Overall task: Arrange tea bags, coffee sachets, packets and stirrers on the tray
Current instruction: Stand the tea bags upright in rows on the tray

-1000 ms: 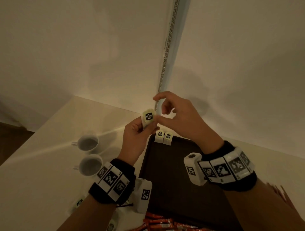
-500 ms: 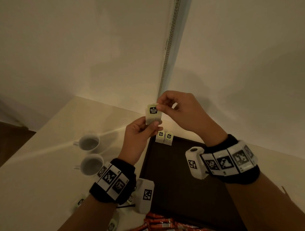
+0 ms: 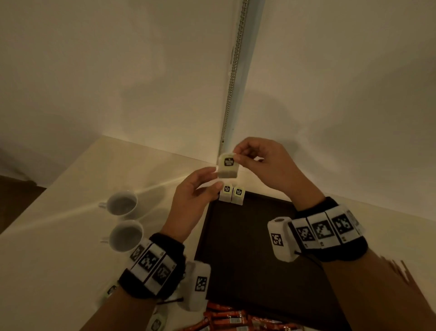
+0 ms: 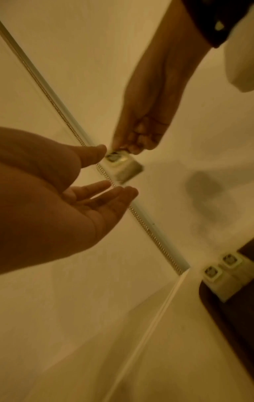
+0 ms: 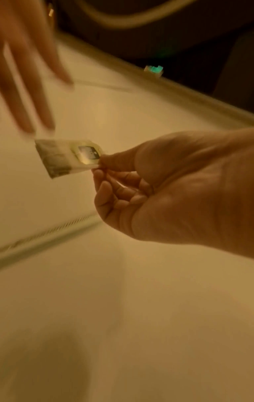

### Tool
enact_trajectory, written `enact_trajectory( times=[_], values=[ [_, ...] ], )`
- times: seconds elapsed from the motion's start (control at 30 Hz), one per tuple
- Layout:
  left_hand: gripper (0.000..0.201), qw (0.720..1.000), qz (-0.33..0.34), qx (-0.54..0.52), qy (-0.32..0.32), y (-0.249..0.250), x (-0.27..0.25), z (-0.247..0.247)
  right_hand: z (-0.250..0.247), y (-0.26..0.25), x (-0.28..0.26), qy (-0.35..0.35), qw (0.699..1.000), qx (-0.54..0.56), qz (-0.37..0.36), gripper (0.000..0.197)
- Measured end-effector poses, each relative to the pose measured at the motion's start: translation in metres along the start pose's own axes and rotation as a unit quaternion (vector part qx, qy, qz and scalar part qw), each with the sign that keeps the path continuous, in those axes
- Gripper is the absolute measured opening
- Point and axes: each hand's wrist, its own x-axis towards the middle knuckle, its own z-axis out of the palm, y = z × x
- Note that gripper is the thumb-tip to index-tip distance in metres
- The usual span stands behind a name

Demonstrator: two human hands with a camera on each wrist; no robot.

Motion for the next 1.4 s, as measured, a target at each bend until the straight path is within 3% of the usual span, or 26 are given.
enact_trajectory(
  times=[0.1,0.23,0.3,0.37,0.43,0.53,0.73,0.87,0.93,1.0,1.13,1.2,1.27,1.33,1.4],
  values=[
    [0.015,0.998,-0.03,0.053,0.004,-0.014,-0.014,-0.031,0.004,0.05,-0.009,-0.021,0.995,-0.019,0.092,0.009],
    [0.008,0.994,-0.076,0.082,0.006,-0.035,-0.048,-0.079,0.025,0.125,-0.029,-0.071,0.968,-0.035,0.238,0.009],
    [0.016,0.988,-0.104,0.113,0.02,-0.044,-0.069,-0.1,0.038,0.154,-0.036,-0.097,0.95,-0.046,0.292,0.008],
    [0.025,0.98,-0.14,0.133,0.053,-0.051,-0.089,-0.12,0.047,0.175,-0.038,-0.085,0.94,-0.047,0.328,0.009],
    [0.022,0.969,-0.178,0.153,0.073,-0.056,-0.108,-0.137,0.052,0.186,-0.037,-0.03,0.934,-0.026,0.354,0.005],
    [0.017,0.955,-0.221,0.172,0.102,-0.066,-0.128,-0.159,0.053,0.197,-0.029,0.031,0.93,-0.019,0.366,0.005],
    [0.01,0.935,-0.272,0.14,0.179,-0.071,-0.149,-0.165,0.058,0.216,-0.014,0.056,0.923,-0.05,0.377,0.006],
    [0.014,0.934,-0.305,0.087,0.164,-0.061,-0.152,-0.164,0.061,0.218,-0.01,0.054,0.925,-0.055,0.372,0.007],
    [0.029,0.927,-0.327,0.103,0.153,-0.063,-0.156,-0.168,0.062,0.22,-0.009,0.05,0.926,-0.061,0.369,0.007],
    [0.011,0.918,-0.33,0.129,0.176,-0.063,-0.16,-0.167,0.062,0.219,-0.008,0.056,0.927,-0.058,0.366,0.005],
    [0.017,0.906,-0.347,0.157,0.182,-0.069,-0.169,-0.171,0.072,0.185,-0.01,0.085,0.946,-0.09,0.298,0.025],
    [0.017,0.904,-0.355,0.154,0.18,-0.068,-0.171,-0.172,0.09,0.153,-0.014,0.009,0.97,-0.077,0.229,0.024],
    [0.017,0.904,-0.362,0.141,0.182,-0.068,-0.175,-0.172,0.115,0.124,-0.022,-0.14,0.977,-0.085,0.139,0.025],
    [0.017,0.906,-0.359,0.13,0.182,-0.069,-0.179,-0.171,0.144,0.104,-0.03,-0.276,0.951,-0.121,0.067,0.035],
    [0.017,0.911,-0.343,0.132,0.186,-0.071,-0.184,-0.171,0.173,0.089,-0.035,-0.359,0.917,-0.17,0.033,0.045]
  ],
)
